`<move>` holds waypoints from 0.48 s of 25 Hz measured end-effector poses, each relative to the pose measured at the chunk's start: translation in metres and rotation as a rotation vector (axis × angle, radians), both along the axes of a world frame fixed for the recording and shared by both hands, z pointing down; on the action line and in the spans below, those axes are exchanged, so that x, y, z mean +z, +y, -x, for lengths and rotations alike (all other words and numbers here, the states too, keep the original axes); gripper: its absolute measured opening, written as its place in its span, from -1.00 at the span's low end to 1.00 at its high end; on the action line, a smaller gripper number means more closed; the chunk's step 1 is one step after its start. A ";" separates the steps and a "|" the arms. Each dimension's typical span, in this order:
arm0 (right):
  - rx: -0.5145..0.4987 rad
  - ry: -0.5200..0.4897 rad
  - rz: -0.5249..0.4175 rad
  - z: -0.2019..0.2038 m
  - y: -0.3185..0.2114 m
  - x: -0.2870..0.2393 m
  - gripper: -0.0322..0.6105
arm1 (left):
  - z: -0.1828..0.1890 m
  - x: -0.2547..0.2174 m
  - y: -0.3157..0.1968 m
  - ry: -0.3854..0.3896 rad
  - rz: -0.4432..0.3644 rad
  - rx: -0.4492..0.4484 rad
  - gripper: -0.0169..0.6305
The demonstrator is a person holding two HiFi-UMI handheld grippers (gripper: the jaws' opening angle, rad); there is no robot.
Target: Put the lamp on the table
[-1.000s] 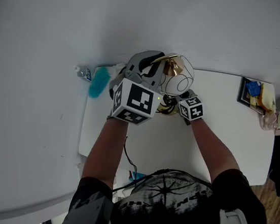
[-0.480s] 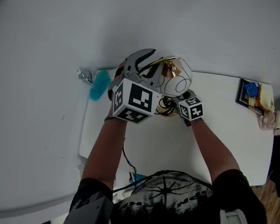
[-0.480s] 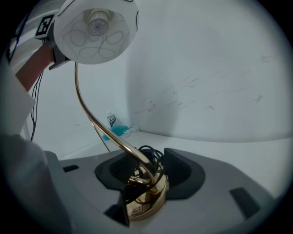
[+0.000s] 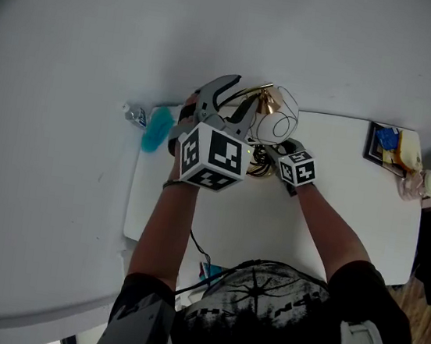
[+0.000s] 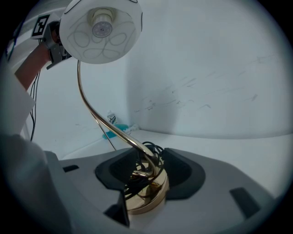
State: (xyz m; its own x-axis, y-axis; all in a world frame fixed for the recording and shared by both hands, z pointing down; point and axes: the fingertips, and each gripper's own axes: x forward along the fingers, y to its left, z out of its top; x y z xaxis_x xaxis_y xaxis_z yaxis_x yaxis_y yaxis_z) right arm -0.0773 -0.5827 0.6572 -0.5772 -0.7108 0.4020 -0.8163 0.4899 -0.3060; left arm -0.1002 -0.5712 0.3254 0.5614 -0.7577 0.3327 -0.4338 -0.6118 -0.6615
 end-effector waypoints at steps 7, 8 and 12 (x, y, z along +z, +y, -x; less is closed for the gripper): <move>-0.004 0.006 -0.014 -0.002 0.009 -0.011 -0.34 | 0.008 -0.003 0.010 0.030 0.013 -0.018 -0.39; -0.004 0.008 -0.016 -0.003 0.011 -0.013 -0.34 | 0.009 -0.006 0.012 0.040 0.010 -0.021 -0.39; -0.006 0.008 -0.032 -0.011 0.022 -0.024 -0.34 | 0.009 -0.018 0.028 0.108 0.013 -0.014 -0.39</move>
State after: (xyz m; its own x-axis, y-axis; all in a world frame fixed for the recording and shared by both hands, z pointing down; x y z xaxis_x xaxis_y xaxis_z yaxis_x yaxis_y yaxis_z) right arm -0.0661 -0.5607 0.6331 -0.5780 -0.7200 0.3841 -0.8160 0.5038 -0.2834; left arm -0.1091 -0.5428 0.3077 0.5836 -0.7619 0.2809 -0.5108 -0.6133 -0.6024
